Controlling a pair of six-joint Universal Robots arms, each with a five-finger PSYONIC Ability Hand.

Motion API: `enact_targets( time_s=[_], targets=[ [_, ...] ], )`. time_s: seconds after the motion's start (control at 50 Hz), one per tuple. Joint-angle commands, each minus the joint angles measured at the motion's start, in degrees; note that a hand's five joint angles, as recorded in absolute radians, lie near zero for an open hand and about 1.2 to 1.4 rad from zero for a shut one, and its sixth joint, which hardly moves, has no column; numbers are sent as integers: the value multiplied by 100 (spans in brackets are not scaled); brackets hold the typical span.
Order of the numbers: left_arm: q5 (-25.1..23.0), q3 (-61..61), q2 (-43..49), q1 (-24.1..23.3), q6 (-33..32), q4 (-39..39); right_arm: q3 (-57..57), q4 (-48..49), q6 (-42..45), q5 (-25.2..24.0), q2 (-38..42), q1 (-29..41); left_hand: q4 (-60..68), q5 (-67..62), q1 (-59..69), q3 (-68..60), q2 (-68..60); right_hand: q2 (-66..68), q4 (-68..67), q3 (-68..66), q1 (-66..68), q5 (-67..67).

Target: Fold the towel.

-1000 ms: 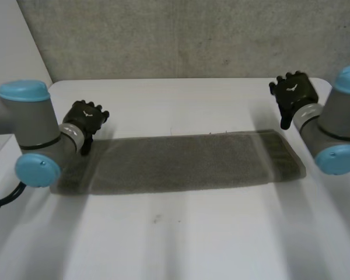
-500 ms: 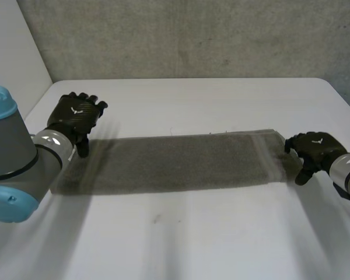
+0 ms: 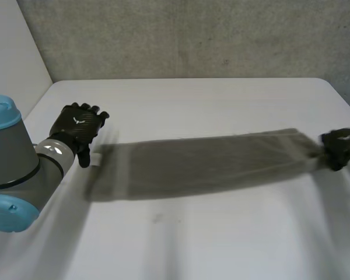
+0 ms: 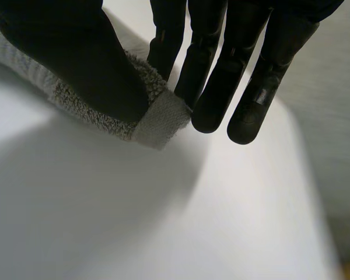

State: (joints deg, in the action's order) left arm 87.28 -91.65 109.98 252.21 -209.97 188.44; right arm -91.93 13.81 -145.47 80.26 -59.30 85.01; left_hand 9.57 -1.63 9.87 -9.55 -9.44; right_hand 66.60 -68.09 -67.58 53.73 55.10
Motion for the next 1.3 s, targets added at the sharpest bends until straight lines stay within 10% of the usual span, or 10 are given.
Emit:
enact_targets(
  time_s=[0.02,0.14,0.36,0.62,0.7,0.74,0.8,1.04,1.3],
  targets=[
    [0,-133,-231,39,0,-9,79,263,1213,667,-327,-634,43,163,13,-45,-56,1340,-1191,-1242,2627,1490],
    [0,-230,-354,83,0,-9,158,272,942,385,-494,-380,43,163,13,-45,-56,1340,-1191,-1242,2627,1490],
    [9,-388,-574,100,17,0,404,579,-130,-441,-916,2195,43,163,13,-45,-56,1340,-1191,-1242,2627,1490],
    [9,-450,-671,57,509,0,825,1344,-113,-986,690,4918,43,163,13,-45,-56,1340,-1191,-1242,2627,1490],
    [9,-441,-653,30,527,35,975,1274,-87,-881,1035,5042,43,163,13,-45,-56,1340,-1191,-1242,2627,1490],
    [9,-354,-584,21,545,88,1089,1108,-43,-741,1123,5034,43,163,13,-45,-56,-2828,2978,2926,-1542,-2679],
    [17,-257,-496,-5,597,193,1116,766,-121,-434,904,4999,43,163,13,-45,-56,-5660,5809,5758,-4373,-5510],
    [18,314,127,-795,1555,352,98,-290,-1904,-107,-476,3287,43,163,13,-45,-56,-5660,5809,5758,-4373,-5510],
    [61,736,1358,-1455,1547,360,-1160,-63,-1994,-440,-591,2160,43,163,13,-45,-56,-3959,4109,4057,-2672,-3809]
  ],
)
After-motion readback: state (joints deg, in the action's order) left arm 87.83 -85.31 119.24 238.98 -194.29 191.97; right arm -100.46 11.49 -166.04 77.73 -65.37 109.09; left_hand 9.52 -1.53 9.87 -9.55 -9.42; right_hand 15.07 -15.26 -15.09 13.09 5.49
